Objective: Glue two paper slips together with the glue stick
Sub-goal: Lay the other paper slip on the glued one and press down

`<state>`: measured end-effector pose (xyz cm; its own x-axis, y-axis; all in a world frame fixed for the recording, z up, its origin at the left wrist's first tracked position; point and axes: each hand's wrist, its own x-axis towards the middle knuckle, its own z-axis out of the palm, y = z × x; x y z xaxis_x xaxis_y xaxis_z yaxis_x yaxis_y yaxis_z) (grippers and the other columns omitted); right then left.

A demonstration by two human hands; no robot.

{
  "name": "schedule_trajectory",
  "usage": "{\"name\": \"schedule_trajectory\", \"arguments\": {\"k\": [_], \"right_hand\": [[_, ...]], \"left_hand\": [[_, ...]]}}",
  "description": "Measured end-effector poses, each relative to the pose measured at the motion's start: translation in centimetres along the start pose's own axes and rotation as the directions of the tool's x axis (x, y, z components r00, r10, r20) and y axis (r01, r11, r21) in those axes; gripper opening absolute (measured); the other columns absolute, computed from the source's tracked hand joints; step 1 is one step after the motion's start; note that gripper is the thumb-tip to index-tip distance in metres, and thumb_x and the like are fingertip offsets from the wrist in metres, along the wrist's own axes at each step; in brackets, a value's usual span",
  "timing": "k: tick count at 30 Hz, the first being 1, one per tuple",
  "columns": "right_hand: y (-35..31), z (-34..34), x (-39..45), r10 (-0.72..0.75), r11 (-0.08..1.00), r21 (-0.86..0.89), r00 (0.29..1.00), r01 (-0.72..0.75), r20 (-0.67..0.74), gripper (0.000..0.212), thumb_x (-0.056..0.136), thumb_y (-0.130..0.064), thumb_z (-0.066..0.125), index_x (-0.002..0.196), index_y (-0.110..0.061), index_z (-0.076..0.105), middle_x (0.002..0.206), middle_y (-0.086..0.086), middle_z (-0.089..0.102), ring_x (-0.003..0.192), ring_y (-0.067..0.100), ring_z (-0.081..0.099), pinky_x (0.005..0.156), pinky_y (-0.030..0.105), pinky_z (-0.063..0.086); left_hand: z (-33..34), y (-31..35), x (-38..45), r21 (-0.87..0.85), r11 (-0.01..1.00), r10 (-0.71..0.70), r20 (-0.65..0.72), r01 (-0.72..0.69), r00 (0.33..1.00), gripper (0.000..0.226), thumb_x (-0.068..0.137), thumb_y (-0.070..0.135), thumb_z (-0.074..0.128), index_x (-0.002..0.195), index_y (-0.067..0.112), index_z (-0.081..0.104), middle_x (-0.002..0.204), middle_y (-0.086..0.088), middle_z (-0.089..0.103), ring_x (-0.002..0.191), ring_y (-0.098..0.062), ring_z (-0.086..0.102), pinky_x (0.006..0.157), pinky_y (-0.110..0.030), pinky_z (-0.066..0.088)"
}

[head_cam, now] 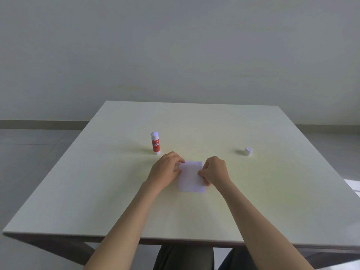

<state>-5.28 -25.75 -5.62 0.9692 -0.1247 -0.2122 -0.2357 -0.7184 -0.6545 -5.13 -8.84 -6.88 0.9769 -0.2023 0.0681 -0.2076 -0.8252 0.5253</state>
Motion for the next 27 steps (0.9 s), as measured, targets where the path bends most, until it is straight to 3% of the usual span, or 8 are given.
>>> {"name": "schedule_trajectory", "arguments": {"k": [5, 9, 11, 15, 18, 21, 23, 27], "right_hand": [[0.1, 0.1, 0.2, -0.024, 1.0, -0.014, 1.0, 0.024, 0.002, 0.006, 0.071, 0.002, 0.054, 0.072, -0.004, 0.052, 0.082, 0.03, 0.071, 0.059, 0.027, 0.05, 0.057, 0.03, 0.042], [0.1, 0.1, 0.4, -0.046, 0.997, -0.067, 0.999, 0.046, 0.014, 0.007, 0.073, -0.001, 0.054, 0.078, -0.005, 0.052, 0.082, 0.022, 0.066, 0.066, 0.027, 0.051, 0.058, 0.031, 0.041], [0.1, 0.2, 0.3, -0.075, 0.983, -0.166, 0.997, 0.074, 0.002, 0.013, 0.077, -0.004, 0.054, 0.09, -0.005, 0.055, 0.092, 0.015, 0.062, 0.073, 0.028, 0.051, 0.059, 0.03, 0.039], [-0.1, 1.3, -0.4, -0.305, 0.882, -0.39, 0.951, 0.264, -0.046, 0.033, 0.083, -0.004, 0.044, 0.11, -0.014, 0.06, 0.112, 0.004, 0.06, 0.097, 0.027, 0.054, 0.072, 0.032, 0.039], [0.1, 2.7, -1.0, -0.454, 0.758, -0.511, 0.89, 0.406, 0.033, 0.053, 0.081, -0.003, 0.038, 0.127, -0.025, 0.056, 0.131, -0.003, 0.053, 0.119, 0.024, 0.044, 0.093, 0.033, 0.031], [0.6, 3.5, -1.2, -0.475, 0.72, -0.549, 0.878, 0.425, 0.058, 0.056, 0.083, -0.007, 0.037, 0.131, -0.032, 0.052, 0.149, -0.001, 0.034, 0.141, 0.026, 0.021, 0.108, 0.044, 0.02], [0.8, 3.4, -1.2, -0.449, 0.712, -0.579, 0.892, 0.397, 0.059, 0.055, 0.085, -0.01, 0.036, 0.13, -0.038, 0.051, 0.152, -0.001, 0.028, 0.144, 0.027, 0.012, 0.111, 0.047, 0.015], [1.7, 2.3, -1.0, -0.395, 0.729, -0.609, 0.919, 0.313, -0.001, 0.051, 0.086, -0.012, 0.037, 0.125, -0.042, 0.055, 0.152, -0.003, 0.028, 0.145, 0.027, 0.009, 0.111, 0.048, 0.013]], "left_hand": [[-1.0, -0.7, 0.1, 0.128, 0.986, 0.079, 0.199, -0.106, 0.977, 0.045, 0.079, 0.034, 0.066, 0.122, 0.027, 0.062, 0.134, 0.014, 0.053, 0.122, -0.011, 0.049, 0.097, -0.03, 0.042], [-1.5, -0.8, 0.2, 0.229, 0.958, 0.115, 0.252, -0.175, 0.961, 0.064, 0.068, 0.048, 0.072, 0.128, 0.031, 0.056, 0.141, 0.016, 0.047, 0.127, -0.006, 0.045, 0.103, -0.028, 0.036], [-1.6, -0.7, 0.2, 0.257, 0.947, 0.124, 0.263, -0.193, 0.957, 0.07, 0.065, 0.052, 0.073, 0.129, 0.032, 0.053, 0.142, 0.015, 0.046, 0.129, -0.007, 0.044, 0.104, -0.029, 0.034], [-1.6, -0.5, 0.1, 0.279, 0.943, 0.103, 0.274, -0.182, 0.956, 0.077, 0.061, 0.056, 0.073, 0.13, 0.031, 0.05, 0.138, 0.015, 0.049, 0.128, -0.009, 0.042, 0.11, -0.038, 0.026], [-1.6, -0.3, 0.1, 0.265, 0.95, 0.095, 0.267, -0.167, 0.959, 0.074, 0.059, 0.054, 0.074, 0.124, 0.029, 0.05, 0.123, 0.012, 0.057, 0.121, -0.011, 0.047, 0.108, -0.038, 0.021], [-1.5, -0.4, 0.1, 0.223, 0.964, 0.086, 0.261, -0.146, 0.962, 0.074, 0.057, 0.053, 0.075, 0.12, 0.029, 0.046, 0.119, 0.011, 0.056, 0.119, -0.011, 0.048, 0.11, -0.037, 0.017], [-1.5, -0.6, 0.0, 0.219, 0.966, 0.08, 0.256, -0.138, 0.963, 0.077, 0.057, 0.055, 0.074, 0.123, 0.029, 0.044, 0.122, 0.011, 0.054, 0.12, -0.011, 0.048, 0.111, -0.036, 0.017], [-1.4, -0.9, -0.2, 0.26, 0.949, 0.111, 0.247, -0.176, 0.963, 0.075, 0.058, 0.059, 0.071, 0.124, 0.033, 0.046, 0.123, 0.015, 0.056, 0.123, -0.009, 0.045, 0.112, -0.034, 0.013]]}}
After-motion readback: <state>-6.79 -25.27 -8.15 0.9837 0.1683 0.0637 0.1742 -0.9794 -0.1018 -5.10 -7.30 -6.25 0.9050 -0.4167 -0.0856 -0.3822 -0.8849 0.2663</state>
